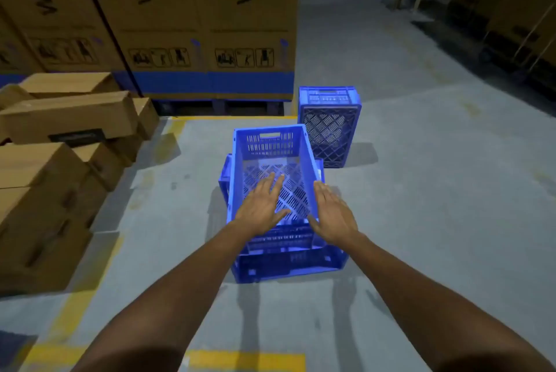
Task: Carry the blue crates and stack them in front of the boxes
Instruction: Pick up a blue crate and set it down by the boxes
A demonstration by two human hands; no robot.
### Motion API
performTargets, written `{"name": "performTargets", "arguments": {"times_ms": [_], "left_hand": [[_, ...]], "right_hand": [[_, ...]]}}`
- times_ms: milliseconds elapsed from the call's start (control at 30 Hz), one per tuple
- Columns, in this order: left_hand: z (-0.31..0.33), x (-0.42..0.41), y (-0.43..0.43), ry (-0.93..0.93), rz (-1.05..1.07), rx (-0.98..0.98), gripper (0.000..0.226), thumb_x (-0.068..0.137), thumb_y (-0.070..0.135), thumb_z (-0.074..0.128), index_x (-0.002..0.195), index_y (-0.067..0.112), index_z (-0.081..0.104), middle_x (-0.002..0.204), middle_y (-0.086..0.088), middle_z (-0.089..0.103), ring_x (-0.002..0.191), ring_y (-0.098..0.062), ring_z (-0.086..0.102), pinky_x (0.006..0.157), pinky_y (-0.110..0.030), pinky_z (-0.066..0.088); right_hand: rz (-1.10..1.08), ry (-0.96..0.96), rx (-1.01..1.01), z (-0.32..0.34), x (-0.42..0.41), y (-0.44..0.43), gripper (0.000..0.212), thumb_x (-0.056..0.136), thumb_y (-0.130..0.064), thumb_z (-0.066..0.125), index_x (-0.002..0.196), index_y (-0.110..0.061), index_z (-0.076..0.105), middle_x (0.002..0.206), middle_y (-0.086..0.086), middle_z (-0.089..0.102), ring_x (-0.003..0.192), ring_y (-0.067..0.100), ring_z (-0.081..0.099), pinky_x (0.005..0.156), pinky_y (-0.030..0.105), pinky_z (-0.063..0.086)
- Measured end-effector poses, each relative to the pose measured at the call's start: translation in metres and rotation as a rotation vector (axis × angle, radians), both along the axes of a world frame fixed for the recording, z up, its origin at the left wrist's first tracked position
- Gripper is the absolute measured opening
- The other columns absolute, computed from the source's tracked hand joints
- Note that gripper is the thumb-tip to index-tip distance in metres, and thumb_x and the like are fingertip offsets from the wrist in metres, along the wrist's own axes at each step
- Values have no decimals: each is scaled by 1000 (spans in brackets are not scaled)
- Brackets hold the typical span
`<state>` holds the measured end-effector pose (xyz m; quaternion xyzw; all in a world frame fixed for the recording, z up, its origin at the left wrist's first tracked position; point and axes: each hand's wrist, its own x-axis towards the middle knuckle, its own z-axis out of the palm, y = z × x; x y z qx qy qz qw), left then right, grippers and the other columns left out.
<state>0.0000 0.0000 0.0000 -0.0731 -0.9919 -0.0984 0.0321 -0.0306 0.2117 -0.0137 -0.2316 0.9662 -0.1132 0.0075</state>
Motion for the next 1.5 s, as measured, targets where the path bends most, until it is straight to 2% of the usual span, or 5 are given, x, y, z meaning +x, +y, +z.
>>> {"name": "performTargets", "arguments": {"times_ms": [200,400,633,1267,1500], "left_hand": [[-127,-16,-18,-359,-31,-119,120,75,58,72,155,14,-5,147,-17,38,130,-36,43,103,-48,41],[-146,-32,-21,-277,110,-317,15,89,11,61,103,12,55,88,-9,61,81,-33,59,72,-45,52],[-121,-9,-23,-386,82,-280,16,83,10,64,98,14,60,107,-12,63,102,-35,62,78,-42,48],[290,61,32,-622,-175,-70,48,62,30,90,72,14,46,83,-9,59,82,-27,59,63,-30,42],[419,63,84,-455,-441,-119,44,58,33,92,81,10,61,71,0,58,67,-18,53,61,-27,40]], "right_hand": [[33,-183,344,-124,-25,-27,86,88,-31,62,154,-10,10,158,13,20,146,29,17,119,51,10],[-63,-1,366,-148,-43,-45,24,88,-24,65,110,-16,58,103,8,65,100,31,59,89,43,43],[-59,-72,410,-119,-15,-47,15,87,-21,67,101,-19,66,105,7,68,105,29,61,87,41,45],[-47,-437,432,298,60,12,64,61,-35,89,115,-15,62,122,11,62,111,29,60,85,36,50],[-9,-602,222,425,84,13,35,65,-29,91,80,-12,65,69,2,64,58,16,57,61,29,49]]}}
